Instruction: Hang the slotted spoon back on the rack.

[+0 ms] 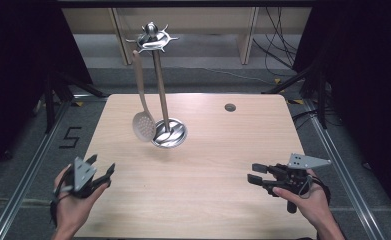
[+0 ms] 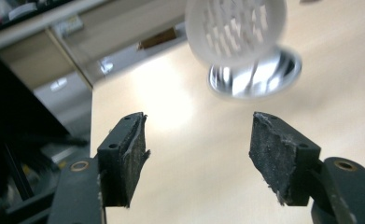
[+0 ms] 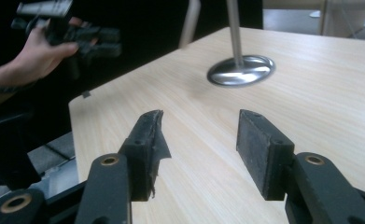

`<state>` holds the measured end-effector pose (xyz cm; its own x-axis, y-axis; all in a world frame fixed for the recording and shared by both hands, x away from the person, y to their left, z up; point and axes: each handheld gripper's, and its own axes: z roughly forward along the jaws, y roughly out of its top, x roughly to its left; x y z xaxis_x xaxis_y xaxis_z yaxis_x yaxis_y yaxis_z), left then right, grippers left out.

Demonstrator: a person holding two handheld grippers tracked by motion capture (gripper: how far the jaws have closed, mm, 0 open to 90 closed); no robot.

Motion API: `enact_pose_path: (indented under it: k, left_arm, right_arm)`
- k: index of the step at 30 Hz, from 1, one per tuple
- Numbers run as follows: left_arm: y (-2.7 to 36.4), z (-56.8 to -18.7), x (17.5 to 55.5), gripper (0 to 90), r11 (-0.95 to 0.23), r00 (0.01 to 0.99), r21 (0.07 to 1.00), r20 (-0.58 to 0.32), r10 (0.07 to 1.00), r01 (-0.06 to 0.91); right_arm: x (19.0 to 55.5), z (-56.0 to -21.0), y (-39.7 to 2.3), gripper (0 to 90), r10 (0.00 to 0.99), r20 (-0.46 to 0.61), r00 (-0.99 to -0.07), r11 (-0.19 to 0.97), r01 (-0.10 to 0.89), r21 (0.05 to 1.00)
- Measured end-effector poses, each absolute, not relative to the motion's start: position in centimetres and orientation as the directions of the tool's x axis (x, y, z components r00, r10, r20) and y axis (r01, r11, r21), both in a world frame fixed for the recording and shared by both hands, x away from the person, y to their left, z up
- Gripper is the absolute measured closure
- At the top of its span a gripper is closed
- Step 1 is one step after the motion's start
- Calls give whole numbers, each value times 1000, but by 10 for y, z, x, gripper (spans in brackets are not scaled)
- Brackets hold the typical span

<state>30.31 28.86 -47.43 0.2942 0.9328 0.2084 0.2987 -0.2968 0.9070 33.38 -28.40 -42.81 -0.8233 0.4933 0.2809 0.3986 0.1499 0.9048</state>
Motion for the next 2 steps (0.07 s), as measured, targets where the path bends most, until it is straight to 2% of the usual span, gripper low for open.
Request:
enact_pose_path:
  k: [1,2]
  left_arm:
    - [296,-484,294,368,-253,287,908,158,945,333]
    - [302,-488,286,378,-172,282,913,66,957,369]
  right_arm:
    - [333,-431,-285,501,501,296,-813,141,414,899]
    - [332,-434,-287,497,511,304,-804,135,424,896]
